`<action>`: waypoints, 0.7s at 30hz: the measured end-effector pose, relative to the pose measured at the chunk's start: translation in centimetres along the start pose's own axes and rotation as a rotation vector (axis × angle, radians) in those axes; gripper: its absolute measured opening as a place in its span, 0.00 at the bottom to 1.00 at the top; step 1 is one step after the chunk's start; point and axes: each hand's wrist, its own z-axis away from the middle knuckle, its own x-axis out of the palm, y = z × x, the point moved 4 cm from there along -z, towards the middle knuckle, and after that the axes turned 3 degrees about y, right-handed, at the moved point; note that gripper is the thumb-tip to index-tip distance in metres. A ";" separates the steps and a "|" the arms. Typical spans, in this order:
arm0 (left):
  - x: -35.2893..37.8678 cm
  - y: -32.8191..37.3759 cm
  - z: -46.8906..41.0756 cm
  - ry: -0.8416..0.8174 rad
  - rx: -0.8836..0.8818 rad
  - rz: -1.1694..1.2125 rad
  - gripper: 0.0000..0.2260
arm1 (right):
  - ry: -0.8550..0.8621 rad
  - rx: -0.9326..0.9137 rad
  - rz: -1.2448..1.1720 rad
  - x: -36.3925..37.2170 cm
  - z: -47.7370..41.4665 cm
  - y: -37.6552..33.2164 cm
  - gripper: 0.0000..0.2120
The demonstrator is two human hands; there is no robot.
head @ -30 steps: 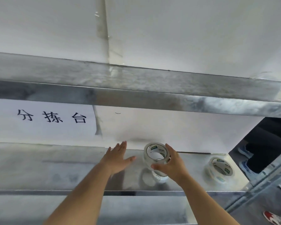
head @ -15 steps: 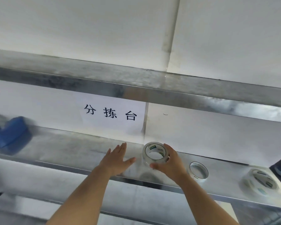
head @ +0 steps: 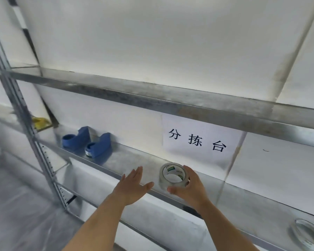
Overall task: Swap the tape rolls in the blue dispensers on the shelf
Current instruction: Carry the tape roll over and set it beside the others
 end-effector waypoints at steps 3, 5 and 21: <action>-1.2 -4.6 1.4 0.035 -0.073 -0.005 0.35 | -0.056 0.002 -0.053 4.5 -0.4 -1.7 0.32; -1.7 -7.6 2.2 0.053 -0.114 0.001 0.36 | -0.099 0.000 -0.087 7.3 -0.5 -2.5 0.35; -4.8 -26.1 7.5 0.137 -0.466 0.009 0.36 | -0.453 -0.171 -0.178 27.5 -2.7 -10.5 0.35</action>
